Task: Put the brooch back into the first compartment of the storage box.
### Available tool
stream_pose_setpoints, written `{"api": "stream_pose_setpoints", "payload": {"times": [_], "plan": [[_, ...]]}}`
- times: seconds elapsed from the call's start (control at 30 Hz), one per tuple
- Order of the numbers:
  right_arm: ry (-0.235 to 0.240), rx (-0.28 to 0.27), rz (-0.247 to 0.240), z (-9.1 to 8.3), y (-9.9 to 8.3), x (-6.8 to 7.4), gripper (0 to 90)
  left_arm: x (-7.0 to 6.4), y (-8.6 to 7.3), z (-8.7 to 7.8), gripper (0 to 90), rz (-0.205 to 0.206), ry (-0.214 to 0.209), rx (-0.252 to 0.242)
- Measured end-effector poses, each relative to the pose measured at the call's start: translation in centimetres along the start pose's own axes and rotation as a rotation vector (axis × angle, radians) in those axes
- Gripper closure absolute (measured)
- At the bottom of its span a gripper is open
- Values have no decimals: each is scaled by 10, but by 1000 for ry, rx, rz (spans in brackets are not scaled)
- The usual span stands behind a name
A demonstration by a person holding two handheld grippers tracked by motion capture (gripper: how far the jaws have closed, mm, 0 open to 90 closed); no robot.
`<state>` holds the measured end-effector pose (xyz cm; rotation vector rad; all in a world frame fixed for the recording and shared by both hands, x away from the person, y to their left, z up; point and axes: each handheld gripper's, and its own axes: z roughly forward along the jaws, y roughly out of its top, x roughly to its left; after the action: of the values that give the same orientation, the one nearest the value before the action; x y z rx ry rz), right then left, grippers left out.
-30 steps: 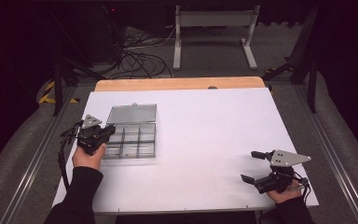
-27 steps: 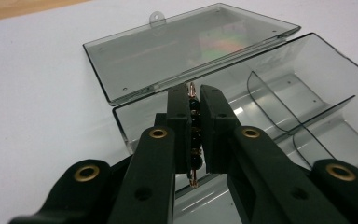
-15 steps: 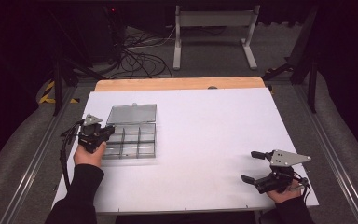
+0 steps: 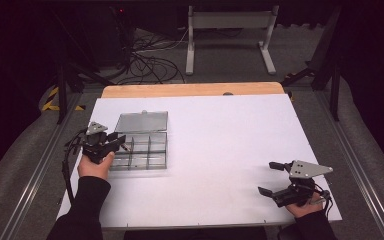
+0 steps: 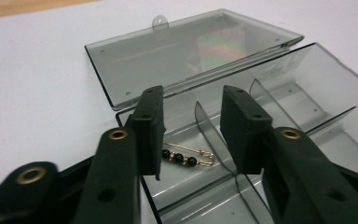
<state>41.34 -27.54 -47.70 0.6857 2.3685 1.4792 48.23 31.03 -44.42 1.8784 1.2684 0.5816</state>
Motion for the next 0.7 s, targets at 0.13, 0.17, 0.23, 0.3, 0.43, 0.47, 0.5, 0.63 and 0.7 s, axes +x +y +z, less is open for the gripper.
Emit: {"api": "stream_pose_setpoints", "payload": {"times": [0.13, 0.17, 0.23, 0.3, 0.43, 0.47, 0.5, 0.63, 0.7], "plan": [[-2, 2, -1, 0, 0, 0, 50, -3, 2, -10, 525, -13, -19, -41], [-2, 3, 0, 0, 0, 0, 50, -4, 2, -12, 488, -12, -25, -47], [-2, 3, -1, 0, 0, 0, 50, -8, 3, -16, 453, -19, -44, -63], [-2, 4, -1, 1, 0, 0, 50, -11, 4, -21, 440, -17, -60, -80], [1, 4, 0, 1, 0, 0, 50, -20, 5, -30, 420, 5, -81, -109], [1, 3, 0, 1, 0, 0, 50, -22, 5, -33, 416, 15, -84, -117], [2, 3, -1, 0, 0, 1, 50, -25, 5, -36, 411, 17, -89, -127], [2, 3, -2, 0, 0, 1, 50, -33, 6, -47, 402, 36, -108, -157], [2, 3, -1, 0, -1, 1, 50, -36, 7, -51, 396, 46, -122, -164]]}}
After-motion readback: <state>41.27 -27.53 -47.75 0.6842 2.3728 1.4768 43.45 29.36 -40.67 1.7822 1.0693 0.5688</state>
